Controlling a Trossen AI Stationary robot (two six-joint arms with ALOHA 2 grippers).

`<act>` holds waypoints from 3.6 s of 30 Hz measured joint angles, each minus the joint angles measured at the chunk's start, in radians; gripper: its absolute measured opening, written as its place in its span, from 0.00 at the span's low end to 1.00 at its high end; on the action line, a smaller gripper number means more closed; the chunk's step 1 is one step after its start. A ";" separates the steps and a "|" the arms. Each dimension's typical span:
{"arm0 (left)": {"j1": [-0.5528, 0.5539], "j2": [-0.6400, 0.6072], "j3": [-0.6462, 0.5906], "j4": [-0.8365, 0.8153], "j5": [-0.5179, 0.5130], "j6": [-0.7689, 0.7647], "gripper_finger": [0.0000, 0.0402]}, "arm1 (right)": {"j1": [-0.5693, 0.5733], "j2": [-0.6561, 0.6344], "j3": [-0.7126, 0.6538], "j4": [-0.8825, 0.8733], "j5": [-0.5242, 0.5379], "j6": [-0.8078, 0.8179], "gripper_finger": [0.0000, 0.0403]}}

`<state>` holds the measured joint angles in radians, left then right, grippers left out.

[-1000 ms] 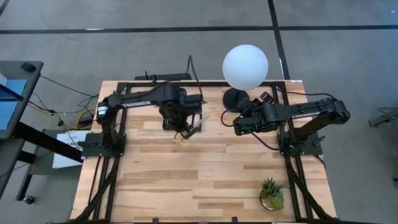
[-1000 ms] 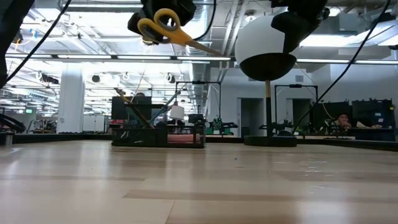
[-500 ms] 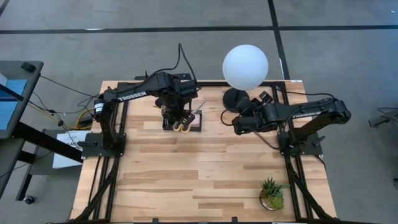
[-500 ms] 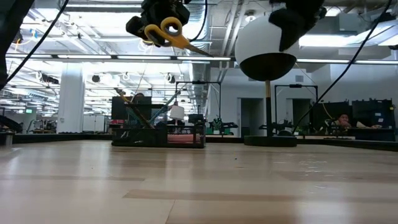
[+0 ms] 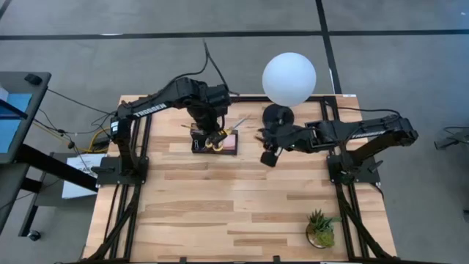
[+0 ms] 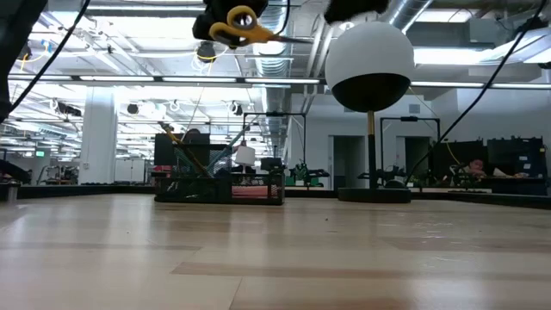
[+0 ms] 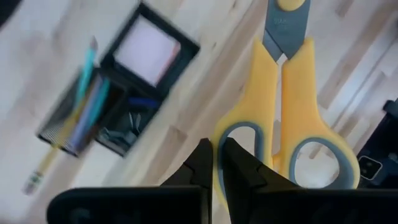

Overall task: Pick and place office supplies into organizer
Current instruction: Put the yellow scissors into the black desk organizer

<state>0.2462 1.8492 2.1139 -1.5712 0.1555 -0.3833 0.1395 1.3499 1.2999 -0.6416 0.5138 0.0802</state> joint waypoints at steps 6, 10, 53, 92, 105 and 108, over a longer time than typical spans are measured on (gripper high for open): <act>0.036 -0.001 0.045 0.001 -0.003 0.118 0.01 | 0.063 0.000 0.000 0.146 -0.116 0.018 0.28; 0.048 -0.001 0.046 0.000 -0.004 0.175 0.01 | 0.105 0.000 0.000 0.221 -0.113 -0.157 0.28; 0.086 0.001 0.046 0.042 0.180 0.078 0.01 | 0.051 0.245 -0.001 0.657 -0.014 -1.305 0.31; 0.080 0.001 0.046 0.083 0.191 0.050 0.01 | 0.009 0.242 0.000 0.619 -0.055 -1.204 0.30; 0.072 0.001 0.046 0.087 0.201 0.031 0.01 | 0.003 0.242 0.000 0.622 -0.090 -1.250 0.17; 0.070 0.001 0.046 0.083 0.202 0.032 0.01 | 0.003 0.241 0.001 0.624 -0.133 -1.262 0.09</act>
<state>0.3163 1.8503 2.1597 -1.4885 0.3578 -0.3518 0.1425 1.5913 1.3006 -0.0177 0.3809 -1.1822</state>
